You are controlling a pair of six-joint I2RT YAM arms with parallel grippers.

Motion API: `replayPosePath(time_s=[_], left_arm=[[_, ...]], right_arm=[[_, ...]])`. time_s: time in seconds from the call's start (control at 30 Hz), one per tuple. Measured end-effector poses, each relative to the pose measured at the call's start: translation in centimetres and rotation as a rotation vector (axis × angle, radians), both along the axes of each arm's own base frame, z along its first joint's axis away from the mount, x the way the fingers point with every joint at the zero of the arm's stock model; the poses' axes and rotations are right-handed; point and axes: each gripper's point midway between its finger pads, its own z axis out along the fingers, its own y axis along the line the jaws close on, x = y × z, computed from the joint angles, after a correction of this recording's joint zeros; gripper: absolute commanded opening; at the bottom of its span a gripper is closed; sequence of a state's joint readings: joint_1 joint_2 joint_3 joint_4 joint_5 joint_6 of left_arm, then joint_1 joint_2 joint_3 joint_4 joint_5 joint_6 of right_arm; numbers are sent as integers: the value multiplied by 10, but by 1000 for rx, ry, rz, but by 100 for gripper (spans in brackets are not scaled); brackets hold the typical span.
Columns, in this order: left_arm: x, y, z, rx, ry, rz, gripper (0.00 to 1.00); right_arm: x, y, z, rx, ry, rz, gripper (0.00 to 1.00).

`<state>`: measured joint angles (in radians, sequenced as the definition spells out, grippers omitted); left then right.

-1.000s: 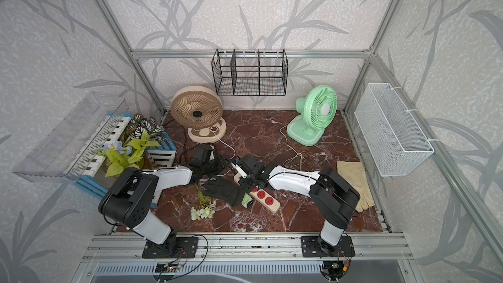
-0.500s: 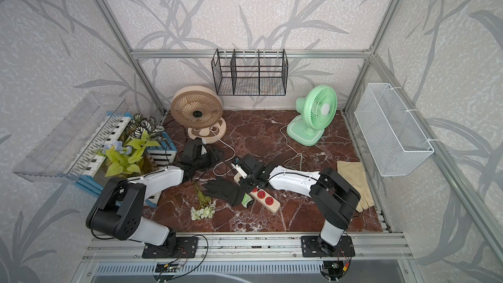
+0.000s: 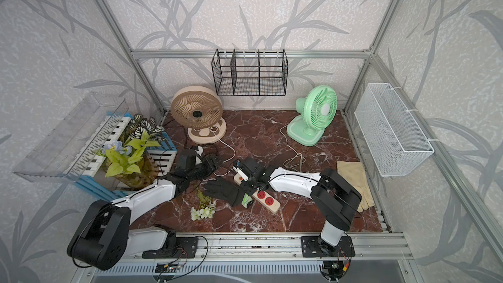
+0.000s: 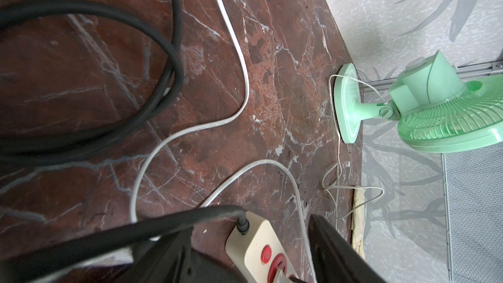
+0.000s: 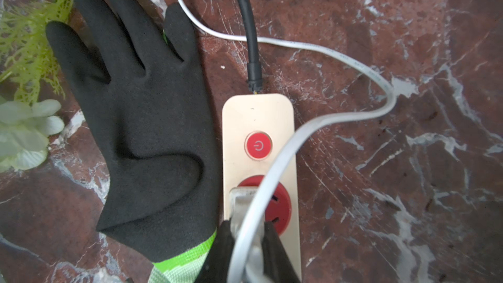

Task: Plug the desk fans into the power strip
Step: Insert the plug into the socket.

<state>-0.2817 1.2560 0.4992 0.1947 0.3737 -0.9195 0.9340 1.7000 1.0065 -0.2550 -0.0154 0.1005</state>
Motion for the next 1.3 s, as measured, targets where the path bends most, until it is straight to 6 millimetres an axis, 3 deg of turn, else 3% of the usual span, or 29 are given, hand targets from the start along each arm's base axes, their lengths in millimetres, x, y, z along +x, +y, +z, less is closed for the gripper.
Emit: replayPosePath(time_s=[0.27,0.6,0.83,0.93,1.0,1.3], left_arm=[[-21,3,-9,-3,31,-12,85],[-35,6,-3,-14,24,-13,89],[-41,7,-11,-17,48,-17,90],[-42,6,-11,-21,51,-19,91],[-42,6,-9,-24,47,-22,92],[-43,4,3,-43,12,-28,95]], right_arm=[[-1,0,-1,-12,4,11,0],[-4,-2,-6,-26,39,-6,0],[-4,-2,-9,-20,47,-30,0],[-3,-2,-4,-31,41,-32,25],[-6,-3,-4,-47,53,-28,37],[-26,-15,-4,-140,138,5,60]])
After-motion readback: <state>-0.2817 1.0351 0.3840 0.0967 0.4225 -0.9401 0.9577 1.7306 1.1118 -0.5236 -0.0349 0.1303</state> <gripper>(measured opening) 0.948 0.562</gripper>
